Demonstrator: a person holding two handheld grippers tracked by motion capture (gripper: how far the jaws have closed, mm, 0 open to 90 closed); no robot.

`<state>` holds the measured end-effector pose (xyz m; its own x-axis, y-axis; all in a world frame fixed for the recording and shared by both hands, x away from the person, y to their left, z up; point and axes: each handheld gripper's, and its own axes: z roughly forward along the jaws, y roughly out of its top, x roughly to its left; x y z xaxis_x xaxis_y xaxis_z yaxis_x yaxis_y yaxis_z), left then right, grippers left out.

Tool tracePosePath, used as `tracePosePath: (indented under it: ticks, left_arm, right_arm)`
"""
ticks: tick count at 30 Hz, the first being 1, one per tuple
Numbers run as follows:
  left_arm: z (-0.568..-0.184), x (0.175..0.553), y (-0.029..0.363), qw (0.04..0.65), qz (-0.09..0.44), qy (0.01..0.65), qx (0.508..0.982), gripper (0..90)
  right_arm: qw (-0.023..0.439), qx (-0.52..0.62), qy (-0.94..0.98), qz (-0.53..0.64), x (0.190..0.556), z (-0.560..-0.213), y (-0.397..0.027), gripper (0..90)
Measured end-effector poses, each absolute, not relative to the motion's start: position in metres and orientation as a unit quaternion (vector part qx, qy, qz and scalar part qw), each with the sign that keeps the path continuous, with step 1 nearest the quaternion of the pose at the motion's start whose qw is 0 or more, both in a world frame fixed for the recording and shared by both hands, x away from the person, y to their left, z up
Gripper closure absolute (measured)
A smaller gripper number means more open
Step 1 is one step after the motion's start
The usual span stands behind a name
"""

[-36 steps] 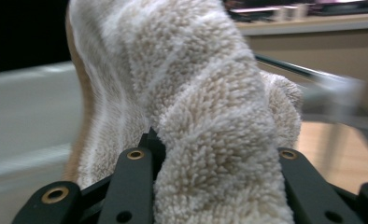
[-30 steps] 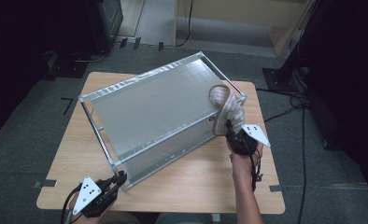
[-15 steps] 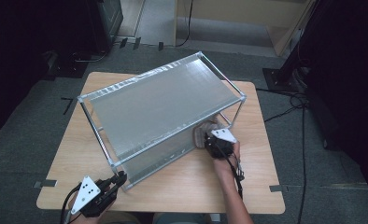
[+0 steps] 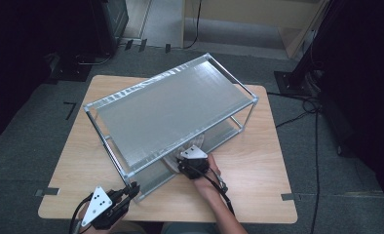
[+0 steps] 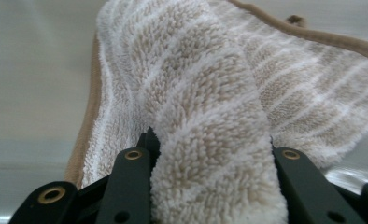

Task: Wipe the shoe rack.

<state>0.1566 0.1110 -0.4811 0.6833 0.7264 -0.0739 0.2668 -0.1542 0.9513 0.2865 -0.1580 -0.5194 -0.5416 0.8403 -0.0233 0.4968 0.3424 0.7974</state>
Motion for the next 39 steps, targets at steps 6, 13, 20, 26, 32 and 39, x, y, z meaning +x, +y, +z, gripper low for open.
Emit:
tracePosePath:
  ticks: [6,13,20,26,32,39]
  left_arm:
    - [-0.482,0.157,0.108,0.556,0.206,0.336,0.732,80.9]
    - [-0.482,0.157,0.108,0.554,0.208,0.331,0.735,81.2]
    - [-0.481,0.157,0.112,0.553,0.208,0.327,0.737,81.3]
    - [-0.482,0.163,0.126,0.553,0.216,0.338,0.730,81.2]
    - [-0.482,0.167,0.143,0.549,0.226,0.355,0.722,81.0]
    - [-0.482,0.172,0.157,0.549,0.231,0.372,0.712,80.5]
  right_arm:
    - [0.166,0.372,0.812,0.418,0.264,-0.519,-0.118,64.4]
    - [0.151,0.317,0.830,0.434,0.252,-0.520,-0.099,64.6]
    - [0.178,0.392,0.804,0.409,0.275,-0.519,-0.132,65.2]
    - [0.207,0.452,0.777,0.385,0.298,-0.517,-0.178,64.9]
    - [0.226,0.502,0.748,0.371,0.313,-0.516,-0.221,64.6]
    - [0.258,0.547,0.716,0.348,0.321,-0.515,-0.263,63.5]
